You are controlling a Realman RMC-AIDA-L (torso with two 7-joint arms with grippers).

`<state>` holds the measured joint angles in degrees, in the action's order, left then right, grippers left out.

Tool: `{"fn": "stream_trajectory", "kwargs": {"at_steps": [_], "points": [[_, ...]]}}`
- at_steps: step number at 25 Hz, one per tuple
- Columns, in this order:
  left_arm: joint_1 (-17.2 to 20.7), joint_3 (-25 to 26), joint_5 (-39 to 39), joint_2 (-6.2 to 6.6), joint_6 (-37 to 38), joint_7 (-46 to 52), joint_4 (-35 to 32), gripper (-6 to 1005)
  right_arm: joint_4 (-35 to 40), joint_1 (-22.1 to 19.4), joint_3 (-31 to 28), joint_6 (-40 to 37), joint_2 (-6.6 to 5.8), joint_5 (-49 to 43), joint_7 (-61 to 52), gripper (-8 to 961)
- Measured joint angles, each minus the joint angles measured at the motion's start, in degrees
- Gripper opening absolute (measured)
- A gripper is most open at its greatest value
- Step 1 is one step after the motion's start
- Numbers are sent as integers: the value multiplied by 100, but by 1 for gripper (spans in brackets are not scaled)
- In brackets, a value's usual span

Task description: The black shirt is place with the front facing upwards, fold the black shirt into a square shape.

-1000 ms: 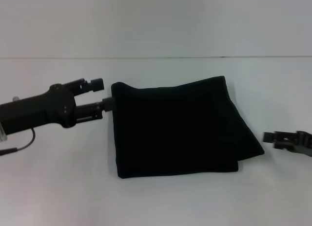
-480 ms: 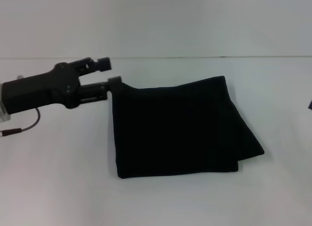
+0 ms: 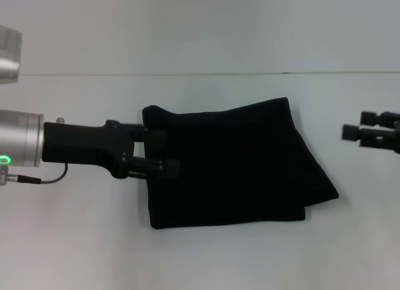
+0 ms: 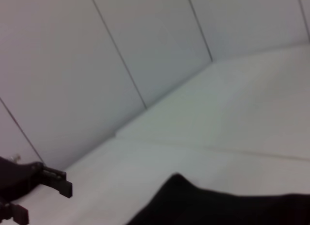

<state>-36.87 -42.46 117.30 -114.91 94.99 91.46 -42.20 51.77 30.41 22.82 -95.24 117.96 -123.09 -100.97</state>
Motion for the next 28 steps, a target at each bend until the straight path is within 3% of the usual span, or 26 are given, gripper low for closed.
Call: {"fn": "stream_trajectory", "kwargs": {"at_steps": [9, 28], "points": [[49, 39, 292, -45, -196, 261, -259, 811, 451, 434, 1087, 577, 93, -831, -975, 919], [10, -31, 599, -44, -250, 410, -263, 812, 400, 349, 1201, 610, 14, -1071, -1179, 920]]}}
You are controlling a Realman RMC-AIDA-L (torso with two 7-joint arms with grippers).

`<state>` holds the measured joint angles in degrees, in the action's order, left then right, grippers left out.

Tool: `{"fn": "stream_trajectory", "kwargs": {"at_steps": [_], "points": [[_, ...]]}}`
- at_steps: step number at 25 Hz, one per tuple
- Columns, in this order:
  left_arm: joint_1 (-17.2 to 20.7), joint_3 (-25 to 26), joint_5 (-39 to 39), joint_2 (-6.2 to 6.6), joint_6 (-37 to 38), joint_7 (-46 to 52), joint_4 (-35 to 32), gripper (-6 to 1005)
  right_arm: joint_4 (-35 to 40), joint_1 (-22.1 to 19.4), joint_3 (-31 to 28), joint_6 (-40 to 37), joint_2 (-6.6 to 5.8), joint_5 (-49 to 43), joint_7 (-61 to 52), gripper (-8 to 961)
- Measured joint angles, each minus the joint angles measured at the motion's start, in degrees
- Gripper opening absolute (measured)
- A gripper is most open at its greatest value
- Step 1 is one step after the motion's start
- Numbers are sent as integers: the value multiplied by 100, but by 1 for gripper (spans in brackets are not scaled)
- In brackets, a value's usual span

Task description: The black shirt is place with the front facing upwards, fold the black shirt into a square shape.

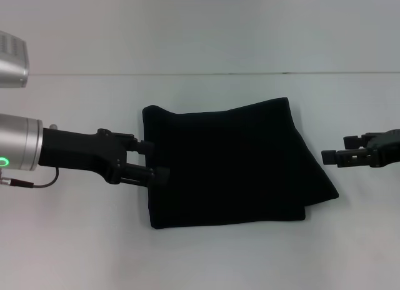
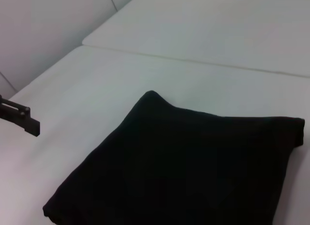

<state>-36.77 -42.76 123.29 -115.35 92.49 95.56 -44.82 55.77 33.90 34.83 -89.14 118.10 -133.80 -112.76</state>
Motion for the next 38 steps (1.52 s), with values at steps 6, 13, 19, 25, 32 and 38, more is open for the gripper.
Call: {"fn": "stream_trajectory", "kwargs": {"at_steps": [6, 13, 19, 25, 32, 38], "points": [[8, 25, 2, -4, 5, 11, -5, 812, 0, 1, 21, 0, 14, -6, -3, 919], [38, 36, 2, -5, 12, 14, -9, 812, 1, 3, 24, -18, 4, -6, -44, 919], [49, 40, -21, -13, 15, 6, -9, 812, 4, 3, 24, -21, 11, -6, -46, 919], [43, 41, -38, -17, 15, -14, -3, 812, 4, 3, 24, -24, 22, -6, -49, 918], [42, 40, -43, -22, 6, -24, -4, 811, -69, 3, -11, -24, 4, 1, -19, 918], [48, 40, -49, -22, 11, -28, -9, 811, -72, 3, -21, -24, 1, 5, -16, 918]]}}
